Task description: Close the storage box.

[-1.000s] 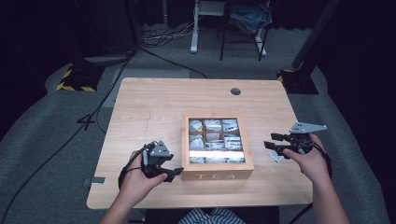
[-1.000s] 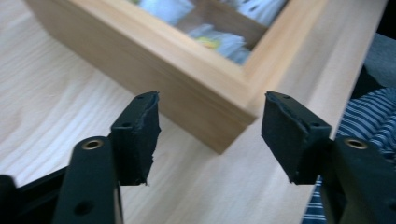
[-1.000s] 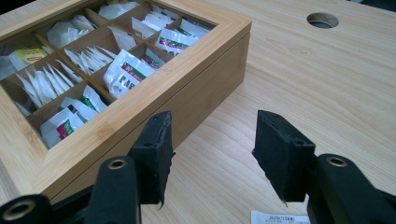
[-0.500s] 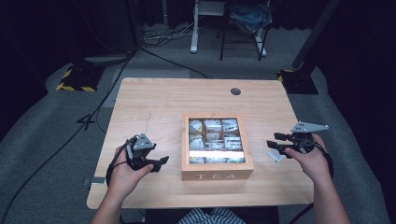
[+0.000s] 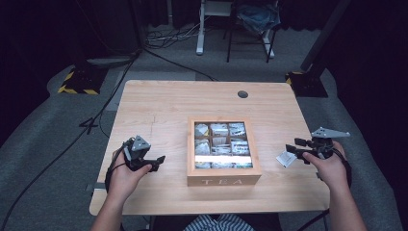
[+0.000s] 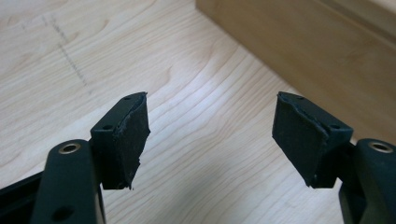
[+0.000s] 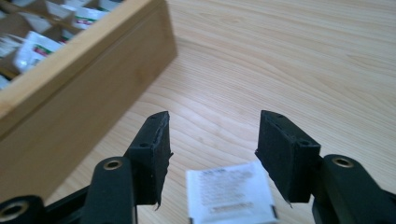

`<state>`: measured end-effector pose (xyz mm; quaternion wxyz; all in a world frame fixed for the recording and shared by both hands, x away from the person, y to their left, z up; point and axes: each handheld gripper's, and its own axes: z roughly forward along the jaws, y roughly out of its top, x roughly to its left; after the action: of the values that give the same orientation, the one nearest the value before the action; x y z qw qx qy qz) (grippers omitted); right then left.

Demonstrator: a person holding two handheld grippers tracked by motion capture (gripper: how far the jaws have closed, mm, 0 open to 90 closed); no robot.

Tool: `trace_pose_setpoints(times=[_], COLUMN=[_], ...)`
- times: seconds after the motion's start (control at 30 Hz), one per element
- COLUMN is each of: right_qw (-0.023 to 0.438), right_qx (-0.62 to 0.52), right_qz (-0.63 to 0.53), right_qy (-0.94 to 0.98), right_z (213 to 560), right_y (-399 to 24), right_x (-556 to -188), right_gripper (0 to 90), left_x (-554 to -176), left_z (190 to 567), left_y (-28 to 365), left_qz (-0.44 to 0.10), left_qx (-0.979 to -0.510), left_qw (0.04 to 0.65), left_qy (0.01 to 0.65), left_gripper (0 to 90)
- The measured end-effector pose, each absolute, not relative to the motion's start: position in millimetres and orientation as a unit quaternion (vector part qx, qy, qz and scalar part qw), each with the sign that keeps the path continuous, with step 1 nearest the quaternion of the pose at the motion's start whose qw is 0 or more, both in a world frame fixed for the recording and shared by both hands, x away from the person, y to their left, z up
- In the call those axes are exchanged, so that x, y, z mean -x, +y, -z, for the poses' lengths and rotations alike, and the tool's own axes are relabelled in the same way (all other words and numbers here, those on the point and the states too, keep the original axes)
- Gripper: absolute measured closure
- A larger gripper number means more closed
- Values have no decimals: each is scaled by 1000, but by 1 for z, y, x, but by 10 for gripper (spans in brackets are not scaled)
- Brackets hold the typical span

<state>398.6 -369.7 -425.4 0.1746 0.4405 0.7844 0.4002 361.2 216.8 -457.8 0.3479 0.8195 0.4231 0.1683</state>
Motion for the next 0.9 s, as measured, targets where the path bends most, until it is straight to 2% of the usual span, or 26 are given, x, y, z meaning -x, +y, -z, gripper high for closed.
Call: trace_pose_setpoints(times=[0.43, 0.9], right_qw=[199, 204], right_qx=[-481, -487], right_qz=[-379, -357], right_qy=[765, 770], right_z=[454, 467], right_y=[-404, -407], right_x=[-393, -397], right_gripper=[428, 428], left_x=[-359, -361], left_z=[478, 494], left_y=[236, 246], left_qz=[-161, -175], left_qx=[-804, -799], left_qw=[338, 321], left_qy=[463, 478], left_gripper=[257, 253])
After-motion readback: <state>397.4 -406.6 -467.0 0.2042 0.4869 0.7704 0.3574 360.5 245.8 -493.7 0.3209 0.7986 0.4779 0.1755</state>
